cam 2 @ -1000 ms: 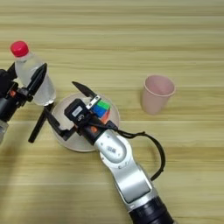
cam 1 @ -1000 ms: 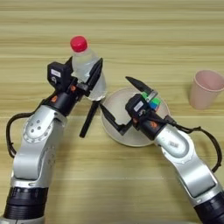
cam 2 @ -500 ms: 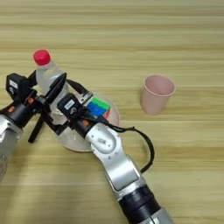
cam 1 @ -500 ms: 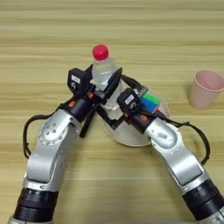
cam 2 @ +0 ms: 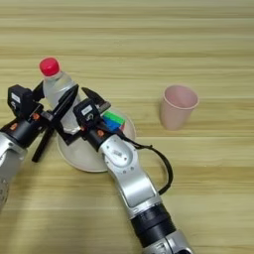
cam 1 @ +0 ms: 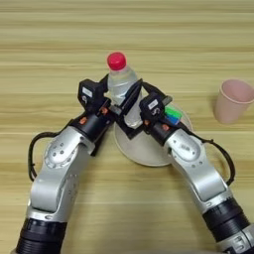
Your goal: Move the objects on the table
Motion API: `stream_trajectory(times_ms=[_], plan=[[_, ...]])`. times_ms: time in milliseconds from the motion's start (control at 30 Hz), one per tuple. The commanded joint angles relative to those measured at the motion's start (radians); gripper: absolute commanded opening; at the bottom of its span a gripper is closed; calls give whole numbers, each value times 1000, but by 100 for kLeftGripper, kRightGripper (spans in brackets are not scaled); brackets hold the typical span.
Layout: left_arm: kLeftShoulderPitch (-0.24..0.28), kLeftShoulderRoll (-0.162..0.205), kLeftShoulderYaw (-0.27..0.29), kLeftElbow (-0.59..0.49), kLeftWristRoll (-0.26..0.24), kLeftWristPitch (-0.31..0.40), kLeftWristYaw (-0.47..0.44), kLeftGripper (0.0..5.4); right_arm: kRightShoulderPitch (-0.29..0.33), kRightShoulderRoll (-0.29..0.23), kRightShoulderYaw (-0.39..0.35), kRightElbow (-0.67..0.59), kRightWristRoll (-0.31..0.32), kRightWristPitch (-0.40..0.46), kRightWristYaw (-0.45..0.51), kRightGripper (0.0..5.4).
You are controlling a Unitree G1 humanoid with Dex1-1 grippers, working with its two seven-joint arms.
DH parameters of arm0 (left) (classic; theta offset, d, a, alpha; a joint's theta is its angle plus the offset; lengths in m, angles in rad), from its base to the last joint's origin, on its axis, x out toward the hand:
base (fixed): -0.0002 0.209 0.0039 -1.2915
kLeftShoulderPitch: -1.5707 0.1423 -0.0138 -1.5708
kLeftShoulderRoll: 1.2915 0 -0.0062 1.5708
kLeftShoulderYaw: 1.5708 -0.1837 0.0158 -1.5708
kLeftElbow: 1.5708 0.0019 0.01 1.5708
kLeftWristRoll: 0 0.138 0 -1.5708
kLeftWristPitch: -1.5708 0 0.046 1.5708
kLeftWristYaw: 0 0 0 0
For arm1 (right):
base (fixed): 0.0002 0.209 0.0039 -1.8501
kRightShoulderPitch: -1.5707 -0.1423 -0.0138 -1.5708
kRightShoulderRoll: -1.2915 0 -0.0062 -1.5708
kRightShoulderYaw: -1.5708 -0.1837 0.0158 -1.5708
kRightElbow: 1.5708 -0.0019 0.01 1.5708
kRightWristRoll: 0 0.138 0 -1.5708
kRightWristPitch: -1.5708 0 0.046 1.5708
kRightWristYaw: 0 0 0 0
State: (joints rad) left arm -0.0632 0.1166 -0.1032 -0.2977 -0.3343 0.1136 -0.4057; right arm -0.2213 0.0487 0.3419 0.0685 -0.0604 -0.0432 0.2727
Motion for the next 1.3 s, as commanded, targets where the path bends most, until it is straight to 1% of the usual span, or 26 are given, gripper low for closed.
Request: stream_trajectory(times_ms=[33, 333, 533, 567, 767, 867, 933, 1100, 1300], plan=[[-4, -8, -5, 7, -9, -6, -10, 313, -14, 19, -16, -53, 26, 25, -4, 540], [-6, -21, -5, 48, 3, -16, -18, 313, -2, 35, -6, -127, 52, 77, -3, 540], [-10, -26, 0, 53, 5, -21, -18, 313, -4, 40, -11, -94, 67, 98, -4, 540], [-11, -26, 0, 54, 6, -21, -18, 313, -3, 41, -11, -92, 72, 104, -2, 523], [-12, -28, 1, 59, 7, -24, -19, 313, 4, 46, -1, -113, 108, 129, 11, 460], [-10, -30, 1, 58, 7, -25, -20, 313, 13, 58, -6, -132, 164, 164, 31, 426], [-10, -30, 0, 57, 7, -25, -20, 313, 12, 57, -14, -141, 183, 177, 31, 408], [-10, -33, -1, 58, 11, -26, -18, 313, 7, 47, -19, -150, 193, 189, 23, 367], [-9, -36, -1, 59, 16, -28, -16, 313, 6, 43, -22, -149, 189, 187, 13, 352]])
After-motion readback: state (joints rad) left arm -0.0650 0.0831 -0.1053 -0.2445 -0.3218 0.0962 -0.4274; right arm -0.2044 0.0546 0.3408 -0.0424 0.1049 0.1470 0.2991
